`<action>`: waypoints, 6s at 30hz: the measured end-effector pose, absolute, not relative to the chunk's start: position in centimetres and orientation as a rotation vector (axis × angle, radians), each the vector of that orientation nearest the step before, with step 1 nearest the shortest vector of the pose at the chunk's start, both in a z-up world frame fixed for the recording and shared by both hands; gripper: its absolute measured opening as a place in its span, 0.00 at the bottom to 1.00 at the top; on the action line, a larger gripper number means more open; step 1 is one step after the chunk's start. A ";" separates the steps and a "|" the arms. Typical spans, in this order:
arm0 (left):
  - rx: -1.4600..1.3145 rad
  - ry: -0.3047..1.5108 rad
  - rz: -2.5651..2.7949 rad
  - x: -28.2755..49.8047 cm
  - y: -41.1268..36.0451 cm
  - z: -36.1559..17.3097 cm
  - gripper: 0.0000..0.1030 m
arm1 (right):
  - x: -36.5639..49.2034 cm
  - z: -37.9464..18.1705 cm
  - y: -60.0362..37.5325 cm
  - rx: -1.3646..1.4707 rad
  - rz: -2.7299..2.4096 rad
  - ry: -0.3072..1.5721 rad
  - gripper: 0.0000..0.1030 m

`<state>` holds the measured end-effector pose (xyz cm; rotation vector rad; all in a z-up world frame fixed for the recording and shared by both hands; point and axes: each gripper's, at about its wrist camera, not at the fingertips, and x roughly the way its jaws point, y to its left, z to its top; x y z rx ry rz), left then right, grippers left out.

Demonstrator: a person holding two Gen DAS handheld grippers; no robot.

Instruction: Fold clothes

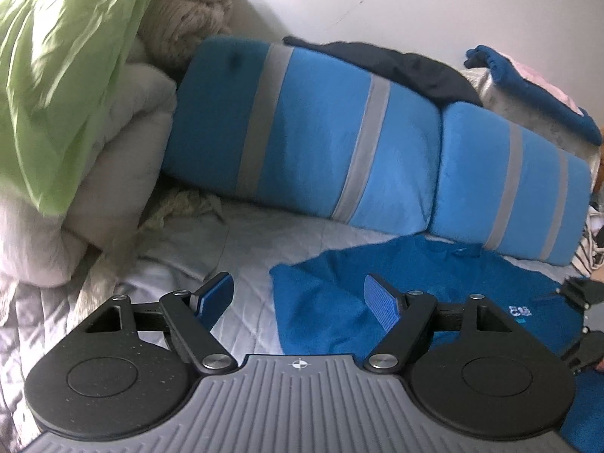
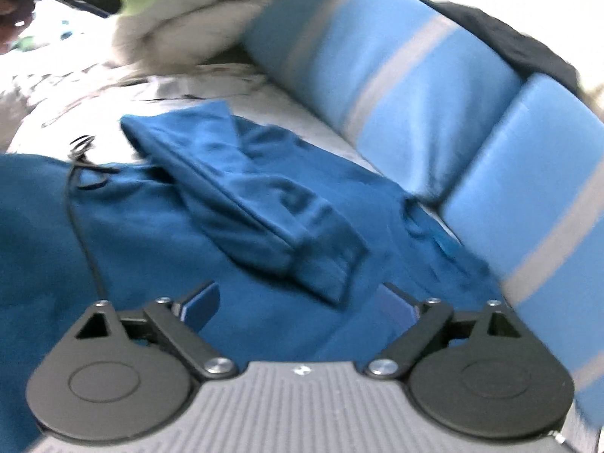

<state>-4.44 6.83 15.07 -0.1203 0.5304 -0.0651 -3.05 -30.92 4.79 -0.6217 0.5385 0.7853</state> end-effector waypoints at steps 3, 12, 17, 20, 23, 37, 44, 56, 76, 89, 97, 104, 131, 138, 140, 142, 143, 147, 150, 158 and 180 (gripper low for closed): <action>-0.138 0.535 -0.060 -4.8 7.5 14.3 0.74 | -2.5 4.3 -29.0 -0.722 0.843 0.517 0.80; -0.176 0.544 -0.071 -5.8 8.6 13.3 0.74 | -0.2 2.8 -24.6 -0.894 0.943 0.478 0.67; -0.192 0.559 -0.054 -6.0 9.2 12.7 0.74 | 1.2 2.1 -23.1 -0.914 0.995 0.507 0.59; -0.210 0.568 -0.023 -5.9 9.6 12.2 0.74 | 2.0 1.7 -22.5 -0.907 1.024 0.539 0.49; -0.250 0.577 -0.015 -5.7 10.1 11.8 0.74 | 2.2 1.4 -22.4 -0.896 1.035 0.562 0.18; -0.274 0.597 -0.033 -5.1 9.2 11.1 0.74 | -3.3 1.9 -24.4 -0.951 1.056 0.550 0.06; -0.249 0.600 -0.050 -5.3 8.6 11.4 0.74 | -3.1 1.7 -24.4 -0.978 0.996 0.498 0.46; -0.231 0.644 -0.064 -5.1 8.5 10.1 0.74 | -2.4 1.1 -23.4 -1.070 1.005 0.470 0.09; 0.051 0.698 -0.175 0.5 1.5 7.3 0.74 | 1.7 13.8 -20.1 -0.988 0.564 0.110 0.05; 0.026 0.707 -0.073 6.8 2.6 7.7 0.77 | 2.9 17.2 -22.5 -0.973 0.469 0.079 0.05; 0.155 0.730 -0.169 5.4 -1.4 4.7 0.77 | 3.5 16.1 -24.2 -0.965 0.450 0.120 0.06; 0.369 0.725 -0.122 5.0 -3.7 2.9 0.77 | 4.3 16.4 -25.8 -0.931 0.435 0.160 0.06; 0.488 0.643 -0.120 3.4 -2.8 4.0 0.79 | -5.1 -1.1 -35.0 -1.327 0.653 0.475 0.05; 0.521 0.628 -0.126 3.3 -2.8 4.1 0.79 | -6.8 -0.7 -35.0 -1.303 0.766 0.615 0.05; 0.532 0.624 -0.126 3.2 -2.9 4.1 0.79 | -7.1 -0.3 -34.9 -1.299 0.790 0.661 0.05; 0.532 0.627 -0.125 3.2 -2.9 4.1 0.79 | -7.5 0.2 -34.5 -1.269 0.812 0.697 0.06; 0.532 0.629 -0.125 3.2 -2.9 4.1 0.79 | -7.7 0.4 -34.5 -1.248 0.818 0.708 0.07; 0.533 0.628 -0.120 3.1 -2.9 4.1 0.79 | -7.7 1.9 -35.1 -1.107 0.850 0.755 0.54; 0.526 0.632 -0.122 3.1 -2.9 4.1 0.79 | -6.4 5.2 -37.0 -0.942 0.862 0.784 0.82; 0.493 0.652 -0.130 3.3 -2.4 4.2 0.79 | -2.3 14.1 -44.8 -0.428 0.847 0.955 0.95; 0.524 0.680 -0.117 2.9 -2.9 4.2 0.79 | 4.3 1.2 -47.4 -0.164 0.814 1.025 0.23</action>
